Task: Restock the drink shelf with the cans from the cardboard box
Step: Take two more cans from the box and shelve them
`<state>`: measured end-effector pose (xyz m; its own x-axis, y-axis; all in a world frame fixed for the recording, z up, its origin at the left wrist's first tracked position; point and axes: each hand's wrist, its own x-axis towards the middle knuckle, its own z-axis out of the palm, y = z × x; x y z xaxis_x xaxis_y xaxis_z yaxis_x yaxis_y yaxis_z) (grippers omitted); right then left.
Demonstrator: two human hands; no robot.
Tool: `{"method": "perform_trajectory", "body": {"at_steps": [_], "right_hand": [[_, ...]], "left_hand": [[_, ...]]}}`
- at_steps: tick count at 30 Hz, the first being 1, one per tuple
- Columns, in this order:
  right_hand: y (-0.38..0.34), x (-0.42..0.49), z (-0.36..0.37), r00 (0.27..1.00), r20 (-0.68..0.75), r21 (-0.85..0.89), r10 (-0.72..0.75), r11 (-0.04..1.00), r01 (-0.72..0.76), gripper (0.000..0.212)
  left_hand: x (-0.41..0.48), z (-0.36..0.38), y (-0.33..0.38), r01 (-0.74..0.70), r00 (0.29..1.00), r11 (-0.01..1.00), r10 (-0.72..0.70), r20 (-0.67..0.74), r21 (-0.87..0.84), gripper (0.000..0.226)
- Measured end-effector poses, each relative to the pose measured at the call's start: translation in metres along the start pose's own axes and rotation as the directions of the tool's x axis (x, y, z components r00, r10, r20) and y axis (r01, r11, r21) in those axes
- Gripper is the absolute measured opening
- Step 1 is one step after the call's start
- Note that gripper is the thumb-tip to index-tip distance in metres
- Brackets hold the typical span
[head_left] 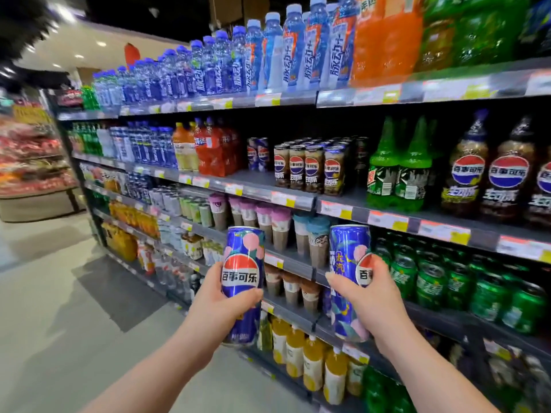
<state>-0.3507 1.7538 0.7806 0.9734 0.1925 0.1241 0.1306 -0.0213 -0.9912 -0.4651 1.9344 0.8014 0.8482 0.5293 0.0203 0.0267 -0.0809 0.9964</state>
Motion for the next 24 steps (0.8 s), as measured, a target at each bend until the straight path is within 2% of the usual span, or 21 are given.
{"method": "perform_trajectory", "body": {"at_steps": [4, 8, 11, 16, 21, 24], "right_hand": [[0.004, 0.075, 0.029, 0.998, -0.057, -0.032, -0.019, 0.999, 0.017, 0.053], [-0.003, 0.145, 0.062, 0.998, -0.046, -0.068, -0.045, 0.997, 0.042, 0.059], [-0.007, 0.187, 0.093, 0.999, 0.001, -0.06, -0.037, 0.998, 0.037, 0.046], [-0.013, 0.236, 0.145, 0.998, 0.051, -0.088, -0.038, 0.995, 0.042, 0.039], [-0.014, 0.285, 0.21, 0.997, -0.002, -0.139, -0.077, 0.987, 0.076, 0.044], [-0.014, 0.313, 0.253, 0.996, -0.032, -0.148, -0.088, 0.986, 0.082, 0.045]], "left_hand": [[0.088, 0.002, 0.007, -0.002, 0.998, 1.0, 0.002, 0.065, -0.002, 0.045], [0.162, -0.003, 0.012, -0.016, 0.995, 1.0, 0.017, 0.095, -0.02, 0.049], [0.209, -0.016, 0.008, -0.018, 0.998, 0.999, 0.021, 0.06, -0.041, 0.052], [0.277, -0.048, 0.003, -0.007, 0.999, 0.997, 0.01, 0.043, -0.077, 0.056], [0.369, -0.086, -0.003, -0.056, 0.996, 0.989, 0.065, 0.06, -0.135, 0.039], [0.425, -0.113, -0.008, -0.062, 0.99, 0.987, 0.079, 0.113, -0.151, 0.044]]}}
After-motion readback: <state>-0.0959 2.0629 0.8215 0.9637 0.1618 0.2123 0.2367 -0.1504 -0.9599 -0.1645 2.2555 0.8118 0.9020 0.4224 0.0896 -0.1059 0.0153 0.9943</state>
